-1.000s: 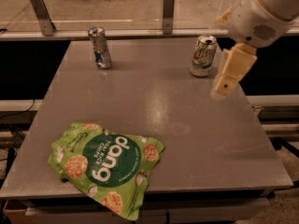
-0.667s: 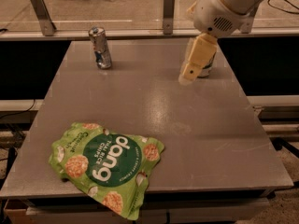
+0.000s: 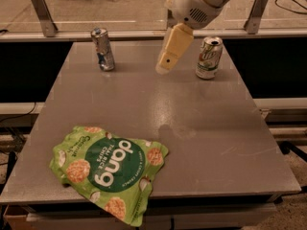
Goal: Move redbull can near green rice chip bag
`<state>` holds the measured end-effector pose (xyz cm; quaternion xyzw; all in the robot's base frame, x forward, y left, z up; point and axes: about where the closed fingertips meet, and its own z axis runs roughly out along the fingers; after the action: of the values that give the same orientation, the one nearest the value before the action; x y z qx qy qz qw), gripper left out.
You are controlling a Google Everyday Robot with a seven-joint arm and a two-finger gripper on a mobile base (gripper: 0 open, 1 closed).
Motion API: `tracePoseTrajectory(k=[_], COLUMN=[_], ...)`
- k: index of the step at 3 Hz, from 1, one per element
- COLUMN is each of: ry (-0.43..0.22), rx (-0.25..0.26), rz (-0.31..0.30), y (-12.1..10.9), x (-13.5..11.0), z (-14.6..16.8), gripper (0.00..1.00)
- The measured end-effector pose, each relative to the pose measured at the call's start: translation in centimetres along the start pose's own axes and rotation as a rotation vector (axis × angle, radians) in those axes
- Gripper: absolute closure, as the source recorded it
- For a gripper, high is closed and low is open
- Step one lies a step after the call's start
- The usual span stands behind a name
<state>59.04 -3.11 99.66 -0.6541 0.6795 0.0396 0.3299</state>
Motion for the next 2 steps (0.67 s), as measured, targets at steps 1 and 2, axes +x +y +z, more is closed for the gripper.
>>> tracePoseTrajectory(k=[1,2], ry=[-0.022,-0.087], rx=[0.006,0.003], rz=[0.015,0.023], y=[-0.3,-1.3], x=[-0.3,-2.2], z=[0.6,4.2], gripper=[0.00,0.00])
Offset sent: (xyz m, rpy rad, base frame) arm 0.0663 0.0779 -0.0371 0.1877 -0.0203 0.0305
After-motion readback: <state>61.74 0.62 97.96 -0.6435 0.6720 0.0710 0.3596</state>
